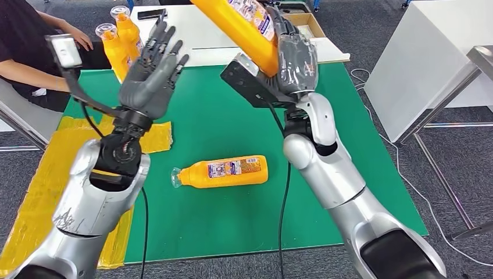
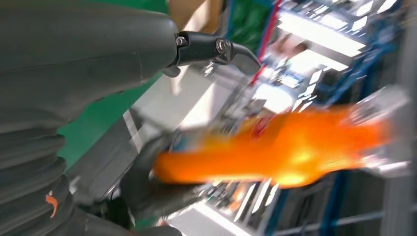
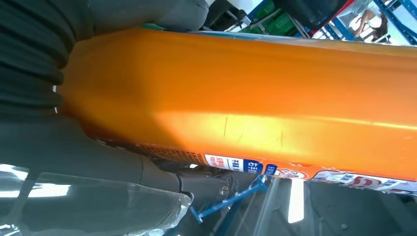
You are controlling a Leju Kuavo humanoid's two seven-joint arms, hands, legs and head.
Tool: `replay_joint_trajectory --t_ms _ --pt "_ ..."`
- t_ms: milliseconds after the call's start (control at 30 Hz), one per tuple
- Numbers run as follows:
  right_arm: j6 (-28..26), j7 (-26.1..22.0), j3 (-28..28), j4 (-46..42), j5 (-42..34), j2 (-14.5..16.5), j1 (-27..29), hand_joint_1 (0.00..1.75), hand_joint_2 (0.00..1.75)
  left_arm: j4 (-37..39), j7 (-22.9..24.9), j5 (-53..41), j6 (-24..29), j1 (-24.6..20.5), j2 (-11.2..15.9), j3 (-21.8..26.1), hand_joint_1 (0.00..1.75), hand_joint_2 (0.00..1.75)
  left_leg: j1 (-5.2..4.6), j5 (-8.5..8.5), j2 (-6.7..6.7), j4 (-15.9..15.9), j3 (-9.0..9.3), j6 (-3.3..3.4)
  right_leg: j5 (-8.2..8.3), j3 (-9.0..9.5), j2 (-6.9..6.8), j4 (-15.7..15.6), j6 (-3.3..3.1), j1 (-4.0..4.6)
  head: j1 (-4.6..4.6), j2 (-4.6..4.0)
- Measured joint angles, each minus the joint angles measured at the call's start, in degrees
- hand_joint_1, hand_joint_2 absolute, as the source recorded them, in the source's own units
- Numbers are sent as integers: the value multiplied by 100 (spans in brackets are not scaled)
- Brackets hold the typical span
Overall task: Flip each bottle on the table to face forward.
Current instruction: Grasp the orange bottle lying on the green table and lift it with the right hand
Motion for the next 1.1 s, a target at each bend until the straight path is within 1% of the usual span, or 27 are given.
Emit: replay_joint_trajectory --t_ms 100,200,333,533,667,967,1100 --pt "-159 -9 89 99 327 166 71 175 175 250 97 178 111 -125 -243 -351 0 175 0 0 1 0 -11 0 0 0 0 0 0 1 1 0" --pt "-221 -25 146 151 434 253 165 175 175 425 94 204 199 -203 -385 -531 0 175 0 0 3 0 -14 1 0 -2 1 0 0 1 0 0" --pt "-176 -10 233 172 495 339 278 175 175 592 75 116 306 -300 -515 -627 0 175 -1 0 0 0 -14 1 0 -5 0 0 0 1 0 0" --pt "-58 129 394 186 404 476 391 175 175 838 52 -204 553 -470 -697 -622 0 175 -1 0 0 0 -12 1 0 -8 1 0 0 1 -1 0" --pt "-53 165 489 214 334 510 424 175 175 970 38 -319 599 -497 -760 -576 0 175 0 0 0 0 -12 1 0 -12 1 0 0 1 -1 0" --pt "-46 179 570 241 298 562 445 175 175 1072 19 -397 615 -511 -804 -529 0 175 -1 0 1 0 -13 1 0 -15 1 0 0 1 -1 0" --pt "9 213 669 244 206 609 491 175 175 1118 -139 -779 808 -509 -850 -512 0 175 -1 0 1 0 -13 1 0 -17 1 0 0 0 -1 0"
